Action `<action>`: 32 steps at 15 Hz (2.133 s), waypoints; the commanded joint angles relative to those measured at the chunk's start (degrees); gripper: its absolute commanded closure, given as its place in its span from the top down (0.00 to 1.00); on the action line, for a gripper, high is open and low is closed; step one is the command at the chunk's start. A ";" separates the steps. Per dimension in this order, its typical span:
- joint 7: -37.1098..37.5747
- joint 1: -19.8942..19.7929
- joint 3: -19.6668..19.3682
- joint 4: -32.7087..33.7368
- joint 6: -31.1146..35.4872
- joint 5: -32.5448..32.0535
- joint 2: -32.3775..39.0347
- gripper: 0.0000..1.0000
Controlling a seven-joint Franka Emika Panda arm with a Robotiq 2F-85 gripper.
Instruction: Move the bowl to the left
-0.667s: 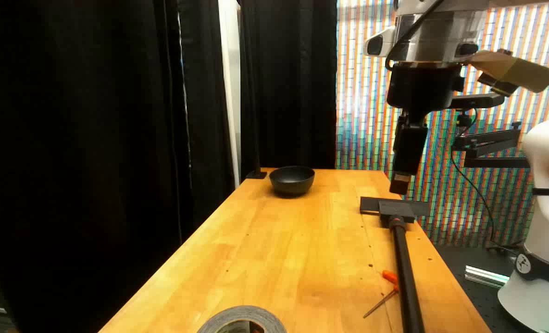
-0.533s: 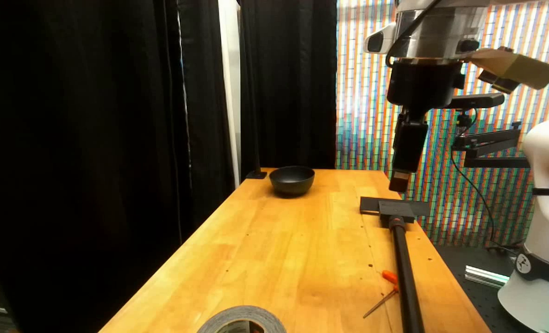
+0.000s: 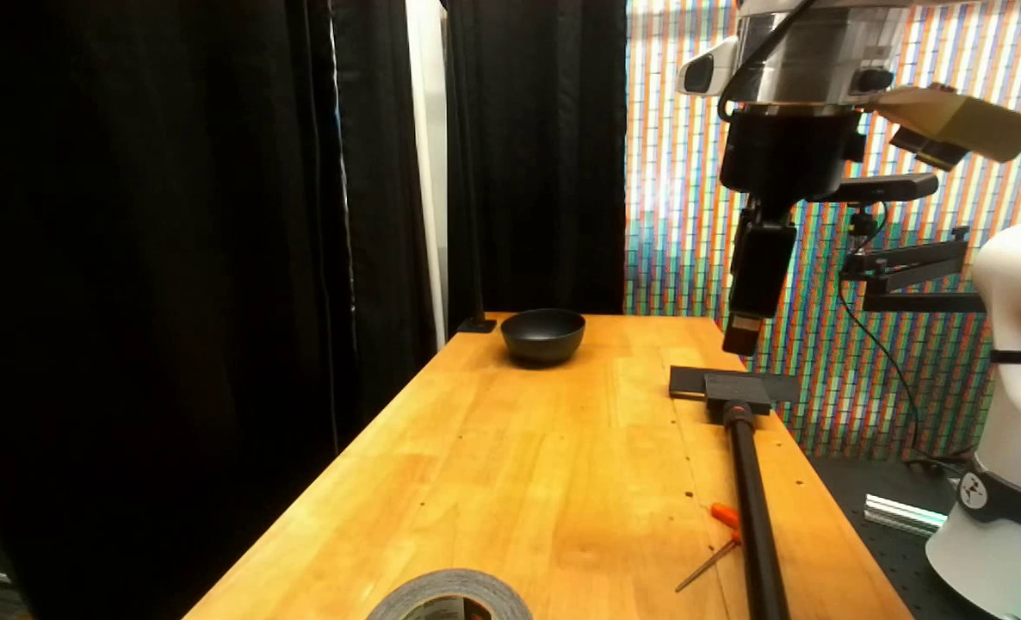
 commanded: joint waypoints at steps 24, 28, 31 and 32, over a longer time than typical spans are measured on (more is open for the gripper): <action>-7.09 -3.29 -11.12 -4.53 7.64 -10.09 -0.35 1.00; -12.26 -6.00 -16.19 -6.56 14.74 -12.97 0.89 1.00; -16.40 -8.00 -18.94 -6.43 18.73 -14.53 2.97 1.00; -17.75 -8.55 -19.69 -5.95 19.75 -15.15 3.88 1.00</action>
